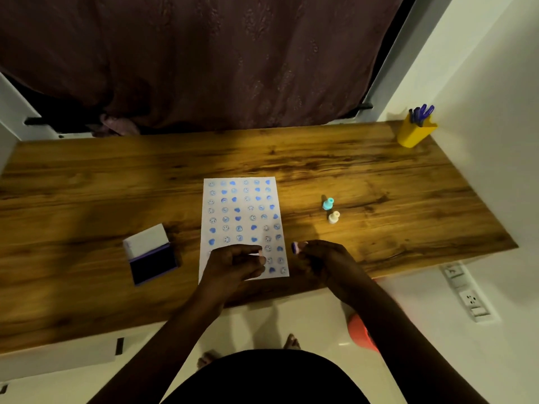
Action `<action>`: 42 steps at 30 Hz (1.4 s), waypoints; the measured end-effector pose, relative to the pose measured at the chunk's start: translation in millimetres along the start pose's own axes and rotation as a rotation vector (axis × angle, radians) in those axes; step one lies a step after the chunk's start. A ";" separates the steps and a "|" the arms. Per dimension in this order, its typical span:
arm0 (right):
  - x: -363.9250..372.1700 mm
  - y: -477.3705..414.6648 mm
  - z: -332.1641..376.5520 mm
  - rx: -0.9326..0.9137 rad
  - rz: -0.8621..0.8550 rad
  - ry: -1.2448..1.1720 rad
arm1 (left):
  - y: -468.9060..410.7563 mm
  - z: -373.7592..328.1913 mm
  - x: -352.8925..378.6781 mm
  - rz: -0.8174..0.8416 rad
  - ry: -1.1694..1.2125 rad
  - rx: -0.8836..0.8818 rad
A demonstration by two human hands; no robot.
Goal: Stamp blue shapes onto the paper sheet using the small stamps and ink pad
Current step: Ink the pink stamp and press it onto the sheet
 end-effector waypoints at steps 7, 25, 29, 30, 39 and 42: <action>7.8 16.2 13.9 -0.119 0.113 0.042 | -2.4 -1.6 47.8 0.113 -0.031 -0.004; -37.6 4.8 21.5 -0.206 0.164 0.163 | -8.3 -6.5 104.2 0.154 -0.206 0.093; -52.9 0.0 20.9 -0.215 0.147 0.227 | -11.7 2.0 113.4 0.140 -0.246 0.093; -55.8 0.2 23.3 -0.231 0.142 0.237 | -12.3 4.2 115.8 0.138 -0.269 0.102; -117.8 -14.6 64.6 -0.377 -0.331 0.932 | -32.4 12.3 101.4 -0.053 -0.330 0.045; -123.8 -25.0 66.2 -0.381 -0.391 1.098 | -31.1 5.1 93.6 -0.082 -0.313 0.080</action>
Point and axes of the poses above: each hand's wrist, its own y-axis away from the middle knuckle, its own x-axis out of the palm, z = x × y, the point moved 10 cm from there along -y, towards the middle knuckle, and after that the axes turned 10 degrees about y, right-handed, at the moved point
